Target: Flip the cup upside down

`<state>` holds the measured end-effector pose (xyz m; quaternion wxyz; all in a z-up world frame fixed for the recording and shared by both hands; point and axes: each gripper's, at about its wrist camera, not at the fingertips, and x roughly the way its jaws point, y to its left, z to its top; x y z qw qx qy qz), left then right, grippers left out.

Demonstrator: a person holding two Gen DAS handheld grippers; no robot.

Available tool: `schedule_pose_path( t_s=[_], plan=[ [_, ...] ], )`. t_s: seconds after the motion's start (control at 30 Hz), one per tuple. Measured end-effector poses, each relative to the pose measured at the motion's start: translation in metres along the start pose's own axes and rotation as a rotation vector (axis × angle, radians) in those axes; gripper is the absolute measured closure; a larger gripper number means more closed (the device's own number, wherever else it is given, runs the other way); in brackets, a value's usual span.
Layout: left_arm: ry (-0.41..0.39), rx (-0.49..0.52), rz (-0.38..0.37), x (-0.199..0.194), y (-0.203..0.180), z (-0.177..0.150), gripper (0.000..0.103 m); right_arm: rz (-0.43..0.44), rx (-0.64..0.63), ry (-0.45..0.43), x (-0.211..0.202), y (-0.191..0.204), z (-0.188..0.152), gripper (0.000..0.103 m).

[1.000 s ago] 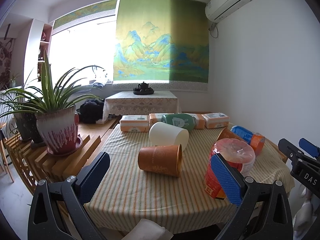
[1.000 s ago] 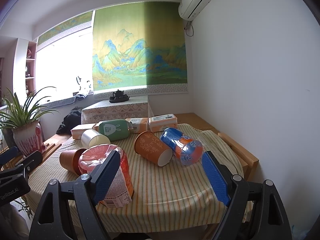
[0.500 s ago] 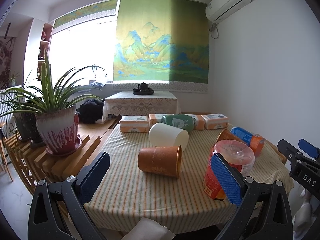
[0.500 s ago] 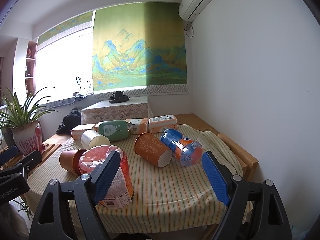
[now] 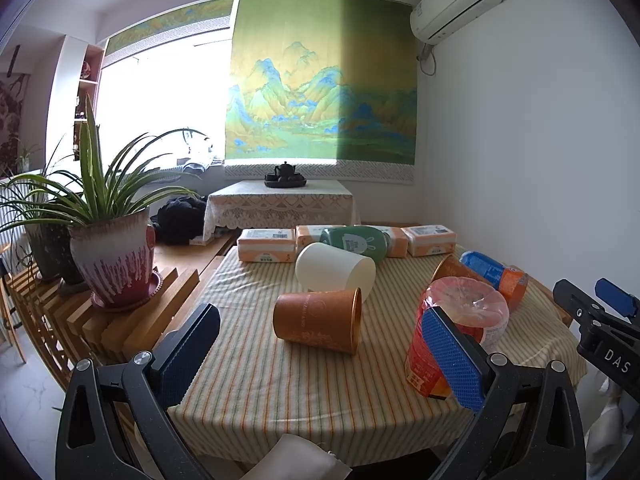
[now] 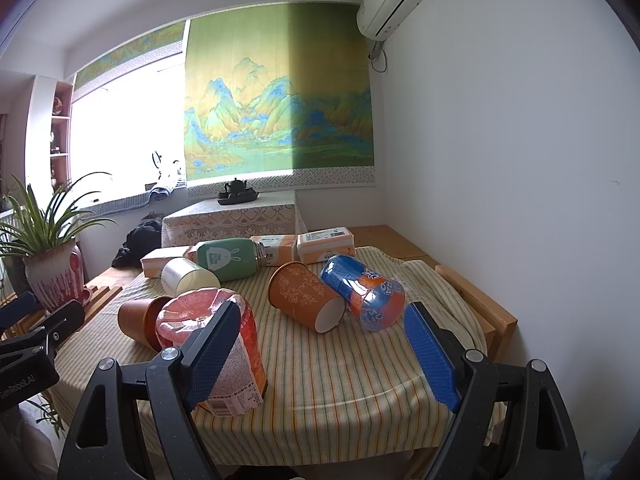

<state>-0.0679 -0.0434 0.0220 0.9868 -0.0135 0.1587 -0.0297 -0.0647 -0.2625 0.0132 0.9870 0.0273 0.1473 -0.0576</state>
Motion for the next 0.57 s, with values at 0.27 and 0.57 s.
schedule_pose_path(
  t_s=[0.27, 0.57],
  plan=[
    [0.0, 0.0, -0.001, 0.0001, 0.0001, -0.0002, 0.001, 0.001, 0.003, 0.01, 0.0019, -0.0008, -0.0014, 0.022],
    [-0.006, 0.015, 0.008, 0.0009, -0.0014, -0.0031, 0.001, 0.002, 0.0, 0.019, 0.0032, -0.0006, -0.0027, 0.022]
  ],
)
